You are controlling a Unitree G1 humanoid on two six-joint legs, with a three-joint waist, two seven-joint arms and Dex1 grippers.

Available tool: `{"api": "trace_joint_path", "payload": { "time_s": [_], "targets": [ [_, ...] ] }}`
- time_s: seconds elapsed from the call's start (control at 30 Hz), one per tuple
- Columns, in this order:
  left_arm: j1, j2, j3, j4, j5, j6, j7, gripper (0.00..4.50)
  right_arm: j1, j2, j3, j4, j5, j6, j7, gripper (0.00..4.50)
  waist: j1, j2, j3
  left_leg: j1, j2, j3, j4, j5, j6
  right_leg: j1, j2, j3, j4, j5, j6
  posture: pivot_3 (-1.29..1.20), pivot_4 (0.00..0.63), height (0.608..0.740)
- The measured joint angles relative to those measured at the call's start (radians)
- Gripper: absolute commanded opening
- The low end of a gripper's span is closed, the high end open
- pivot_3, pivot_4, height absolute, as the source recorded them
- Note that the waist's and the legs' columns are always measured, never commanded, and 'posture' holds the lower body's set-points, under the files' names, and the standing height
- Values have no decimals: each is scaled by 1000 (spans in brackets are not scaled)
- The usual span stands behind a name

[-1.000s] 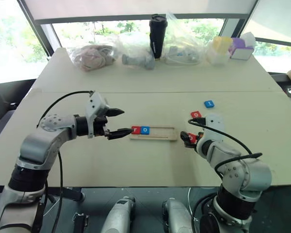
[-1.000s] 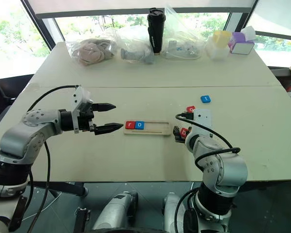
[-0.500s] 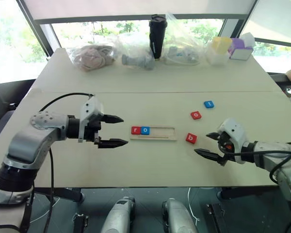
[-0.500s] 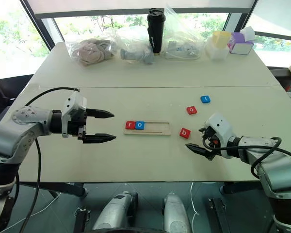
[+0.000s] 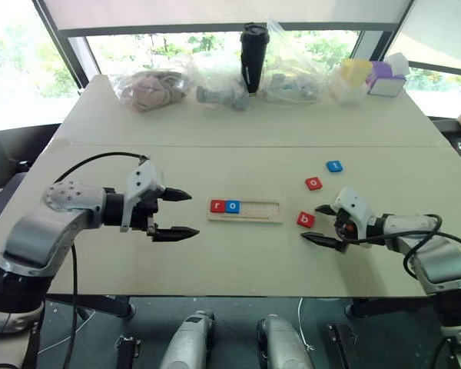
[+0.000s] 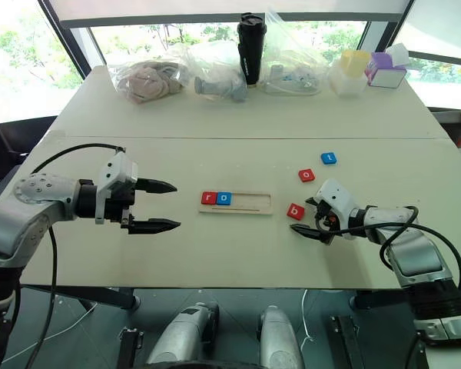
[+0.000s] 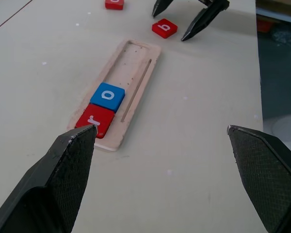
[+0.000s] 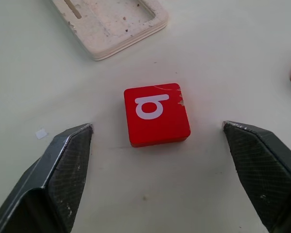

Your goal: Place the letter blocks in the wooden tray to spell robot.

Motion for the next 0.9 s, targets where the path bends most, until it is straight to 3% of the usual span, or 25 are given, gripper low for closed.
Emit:
{"api": "trace_joint_path", "payload": {
  "time_s": [0.1,0.13,0.4,0.6,0.9],
  "targets": [
    [6,1,2,-5,0,3,10,4500,-1,0,1,2,0,-4,15,1433,0,0,0,0,0,0,0,0,0,0,0,0,0,0,0,0,150,740],
    [6,2,3,-5,0,3,12,4500,-2,0,1,0,0,-4,17,1124,0,0,0,0,0,0,0,0,0,0,0,0,0,0,0,0,150,740],
    [15,23,5,-4,0,0,13,4500,-111,13,8,-67,20,60,15,1124,-5,0,0,0,0,0,-1,0,0,-2,0,0,1,0,0,0,150,740],
    [18,38,5,6,5,-20,-5,4500,-280,84,115,-138,42,115,68,1124,-1,0,0,0,0,0,0,0,0,-2,0,0,1,0,0,0,150,740],
    [33,22,9,-4,8,-25,33,4500,-444,201,290,141,-70,-36,154,1124,-2,0,0,0,-1,0,0,0,0,-2,1,0,2,0,0,0,150,740]
  ]
}}
